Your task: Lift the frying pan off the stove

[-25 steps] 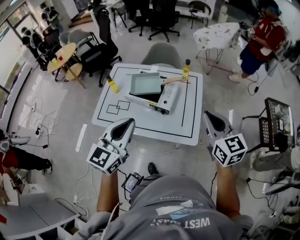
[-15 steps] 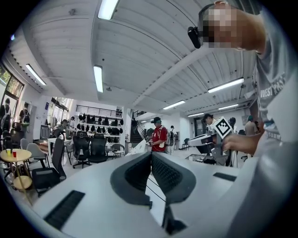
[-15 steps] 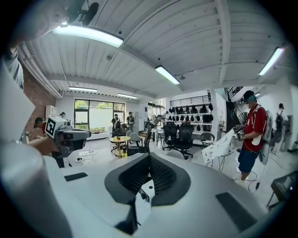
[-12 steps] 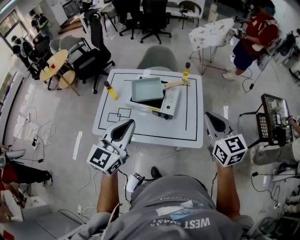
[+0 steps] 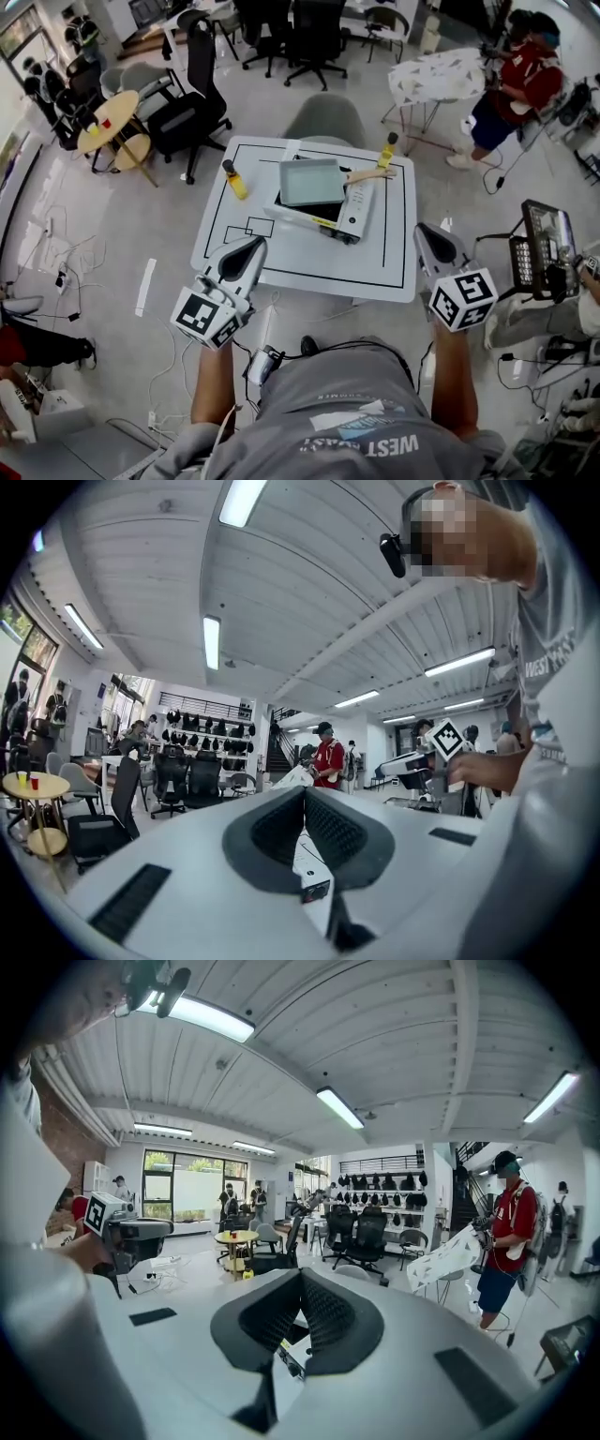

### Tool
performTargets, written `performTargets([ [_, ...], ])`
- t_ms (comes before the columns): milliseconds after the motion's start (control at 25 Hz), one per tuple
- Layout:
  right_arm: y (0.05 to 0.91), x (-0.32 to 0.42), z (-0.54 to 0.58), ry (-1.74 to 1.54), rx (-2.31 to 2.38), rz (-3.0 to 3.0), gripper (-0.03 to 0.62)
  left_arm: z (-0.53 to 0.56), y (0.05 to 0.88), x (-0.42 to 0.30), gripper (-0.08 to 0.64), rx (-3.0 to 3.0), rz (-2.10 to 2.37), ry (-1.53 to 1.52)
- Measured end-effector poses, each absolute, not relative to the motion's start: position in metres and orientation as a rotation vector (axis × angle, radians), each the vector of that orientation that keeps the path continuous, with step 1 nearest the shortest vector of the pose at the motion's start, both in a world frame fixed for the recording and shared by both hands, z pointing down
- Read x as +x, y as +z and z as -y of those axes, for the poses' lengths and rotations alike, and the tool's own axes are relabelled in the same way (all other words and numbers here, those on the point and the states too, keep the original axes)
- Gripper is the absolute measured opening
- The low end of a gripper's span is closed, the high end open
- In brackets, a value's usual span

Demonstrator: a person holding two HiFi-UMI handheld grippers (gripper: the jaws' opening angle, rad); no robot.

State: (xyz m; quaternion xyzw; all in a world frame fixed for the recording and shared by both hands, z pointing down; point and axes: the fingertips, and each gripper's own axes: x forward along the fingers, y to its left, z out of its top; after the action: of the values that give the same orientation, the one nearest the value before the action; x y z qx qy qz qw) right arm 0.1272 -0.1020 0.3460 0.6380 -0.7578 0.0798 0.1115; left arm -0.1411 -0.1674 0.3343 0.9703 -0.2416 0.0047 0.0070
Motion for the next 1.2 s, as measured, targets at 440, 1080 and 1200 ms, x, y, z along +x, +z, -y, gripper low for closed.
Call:
performTargets([
  [440, 0.353, 0.100, 0.144, 0.252, 1.794, 2.271, 0.011, 0.178, 0.345, -0.198, -0.002, 2.960, 0.914, 0.018],
  [1080, 0.364, 0.090, 0.204, 0.282, 1.709, 2.348, 0.012, 0.205, 0.346, -0.218, -0.002, 2.892, 1.056, 0.044],
  [1200, 0.371, 0.096, 0.212, 0.304, 1.710, 2.347, 0.011, 0.214, 0.353, -0.212, -0.002, 2.882, 1.049, 0.070],
])
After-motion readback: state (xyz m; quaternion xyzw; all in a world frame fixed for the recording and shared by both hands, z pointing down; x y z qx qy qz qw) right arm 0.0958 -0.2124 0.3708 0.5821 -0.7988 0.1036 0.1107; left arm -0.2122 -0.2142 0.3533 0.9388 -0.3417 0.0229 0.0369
